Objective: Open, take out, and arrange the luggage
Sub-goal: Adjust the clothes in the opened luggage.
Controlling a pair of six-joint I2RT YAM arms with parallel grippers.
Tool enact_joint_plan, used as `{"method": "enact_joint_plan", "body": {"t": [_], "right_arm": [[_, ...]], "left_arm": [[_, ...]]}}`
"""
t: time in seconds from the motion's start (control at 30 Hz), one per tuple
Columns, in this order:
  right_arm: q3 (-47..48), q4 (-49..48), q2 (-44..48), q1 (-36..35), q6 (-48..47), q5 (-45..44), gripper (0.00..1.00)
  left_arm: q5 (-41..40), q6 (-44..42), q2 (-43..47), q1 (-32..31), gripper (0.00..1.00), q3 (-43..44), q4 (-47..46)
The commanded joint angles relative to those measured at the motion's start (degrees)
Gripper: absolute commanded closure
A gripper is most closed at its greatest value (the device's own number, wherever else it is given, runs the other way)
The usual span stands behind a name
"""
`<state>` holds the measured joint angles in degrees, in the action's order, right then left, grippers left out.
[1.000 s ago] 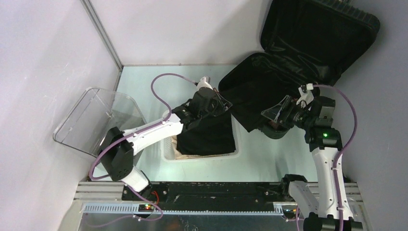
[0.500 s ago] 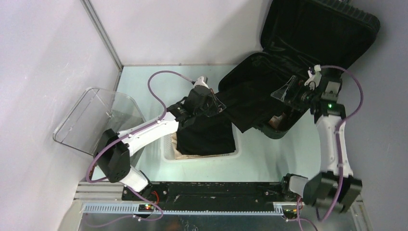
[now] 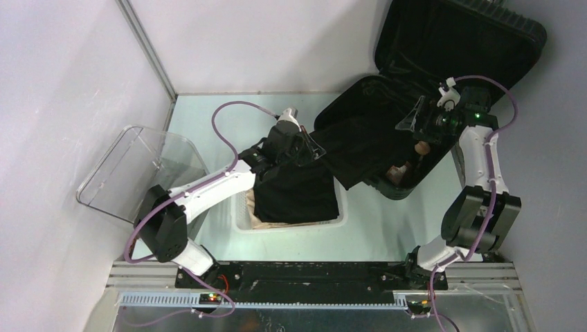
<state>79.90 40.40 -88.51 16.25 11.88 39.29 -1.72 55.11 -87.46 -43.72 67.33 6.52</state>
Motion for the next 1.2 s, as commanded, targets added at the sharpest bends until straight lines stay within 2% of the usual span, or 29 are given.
{"method": "enact_joint_plan", "body": {"t": [0.0,0.17,0.4,0.47,0.5,0.53,0.57,0.63,0.83,1.0,1.17], "right_arm": [[6.9,4.1,-5.2,-0.4,-3.7,2.2,0.18],[9.8,6.1,-10.1,-2.8,-6.9,4.5,0.23],[12.5,8.2,-14.3,-4.9,-8.6,2.6,0.25],[12.4,7.9,-14.6,-5.1,-8.5,3.5,0.33],[12.3,7.0,-14.5,-5.1,-8.3,4.3,0.48],[12.3,6.0,-14.4,-4.9,-7.7,4.6,0.59],[12.4,5.3,-14.3,-4.8,-7.3,5.3,0.8],[13.0,3.8,-14.2,-4.1,-6.0,6.4,0.99],[13.2,0.0,-12.0,-1.3,-3.5,5.7,1.0],[10.6,-4.7,-9.0,2.0,-1.5,3.4,1.0],[9.0,-8.3,-11.2,3.7,0.0,1.9,1.0]], "left_arm": [[0.6,-0.8,0.0,0.3,0.89,0.3,-1.6],[0.6,-0.8,-0.5,0.3,0.88,0.7,-1.0],[0.5,-0.8,-1.0,0.2,0.86,0.5,-0.2],[0.5,-1.0,-0.9,0.3,0.84,0.5,-0.1],[0.4,-1.2,-0.8,0.2,0.84,0.4,0.0],[0.3,-1.2,-0.8,0.2,0.82,0.4,0.2],[0.2,-1.4,-0.8,0.2,0.79,0.4,0.4],[0.0,-1.6,-0.9,0.2,0.72,0.6,0.8],[-0.2,-1.9,-1.3,0.3,0.59,1.3,1.7],[-1.4,-3.8,-2.2,0.2,0.41,4.5,5.2],[-1.8,-4.8,-3.3,0.3,0.37,6.1,6.7]]}}
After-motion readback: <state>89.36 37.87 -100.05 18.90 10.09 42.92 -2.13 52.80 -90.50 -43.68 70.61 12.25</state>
